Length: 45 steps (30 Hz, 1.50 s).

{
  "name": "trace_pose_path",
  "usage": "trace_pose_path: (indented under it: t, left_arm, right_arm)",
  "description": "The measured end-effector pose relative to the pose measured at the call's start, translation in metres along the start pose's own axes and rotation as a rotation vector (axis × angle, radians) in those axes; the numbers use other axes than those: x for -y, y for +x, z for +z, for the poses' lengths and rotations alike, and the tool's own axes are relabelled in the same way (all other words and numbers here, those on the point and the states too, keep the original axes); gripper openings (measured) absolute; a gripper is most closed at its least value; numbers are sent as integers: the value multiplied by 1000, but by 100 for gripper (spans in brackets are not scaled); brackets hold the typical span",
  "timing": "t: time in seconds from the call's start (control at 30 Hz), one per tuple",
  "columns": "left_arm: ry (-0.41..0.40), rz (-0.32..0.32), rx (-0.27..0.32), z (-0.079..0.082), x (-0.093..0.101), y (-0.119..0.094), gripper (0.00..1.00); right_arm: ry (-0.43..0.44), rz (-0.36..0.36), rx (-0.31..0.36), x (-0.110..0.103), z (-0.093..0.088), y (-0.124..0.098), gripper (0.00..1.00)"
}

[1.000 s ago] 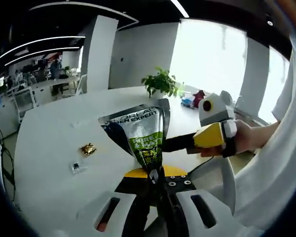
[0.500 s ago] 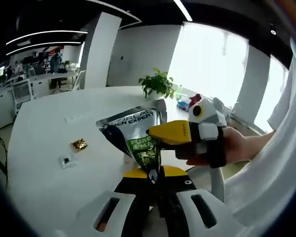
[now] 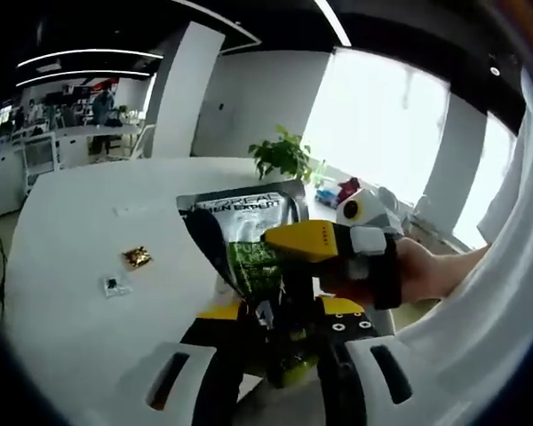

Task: Arrange the skincare products in the storage area until every visible bottle or jar stands upright without overlapping.

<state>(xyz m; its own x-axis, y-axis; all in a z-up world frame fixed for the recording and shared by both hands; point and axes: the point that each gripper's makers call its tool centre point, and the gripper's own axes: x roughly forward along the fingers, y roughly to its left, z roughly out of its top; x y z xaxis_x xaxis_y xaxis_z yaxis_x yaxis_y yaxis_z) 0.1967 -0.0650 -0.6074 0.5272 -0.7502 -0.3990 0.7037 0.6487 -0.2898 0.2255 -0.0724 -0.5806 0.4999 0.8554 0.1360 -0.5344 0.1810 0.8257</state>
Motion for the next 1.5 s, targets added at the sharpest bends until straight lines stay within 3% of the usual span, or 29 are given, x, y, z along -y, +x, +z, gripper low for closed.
trace_pose_path:
  t: [0.2, 0.47, 0.63, 0.73, 0.83, 0.97, 1.07, 1.17, 1.33, 1.43, 1.5]
  left_arm:
    - [7, 6, 11, -1, -4, -5, 41]
    - [-34, -14, 123, 16, -8, -22, 56]
    - [-34, -11, 177, 22, -11, -26, 73]
    - [-113, -81, 243, 28, -7, -28, 75]
    - [-218, -149, 296, 31, -4, -31, 70]
    - [-321, -273, 346, 37, 13, -37, 56]
    - [-367, -343, 340, 34, 21, -42, 43]
    - [-336, -356, 289, 25, 28, -42, 30]
    - [-403, -342, 267, 20, 26, -39, 28]
    - [-400, -321, 275, 18, 22, -38, 8]
    - [-432, -346, 289, 20, 25, -39, 1]
  right_arm:
    - [6, 14, -15, -1, 1, 0, 5]
    - [23, 41, -15, -3, 12, -4, 4]
    - [20, 85, -30, -14, 14, -4, 4]
    - [41, 149, -42, -27, 14, -3, 4]
    - [49, 208, -61, -41, 13, -1, 4]
    - [87, 279, -60, -56, 14, 0, 4]
    - [101, 307, -63, -61, 14, 1, 4]
    - [80, 298, -102, -61, 7, 3, 4]
    - [97, 275, -99, -56, 5, 5, 4]
    - [92, 213, -111, -44, 1, 6, 4]
    - [99, 194, -113, -40, -1, 6, 4]
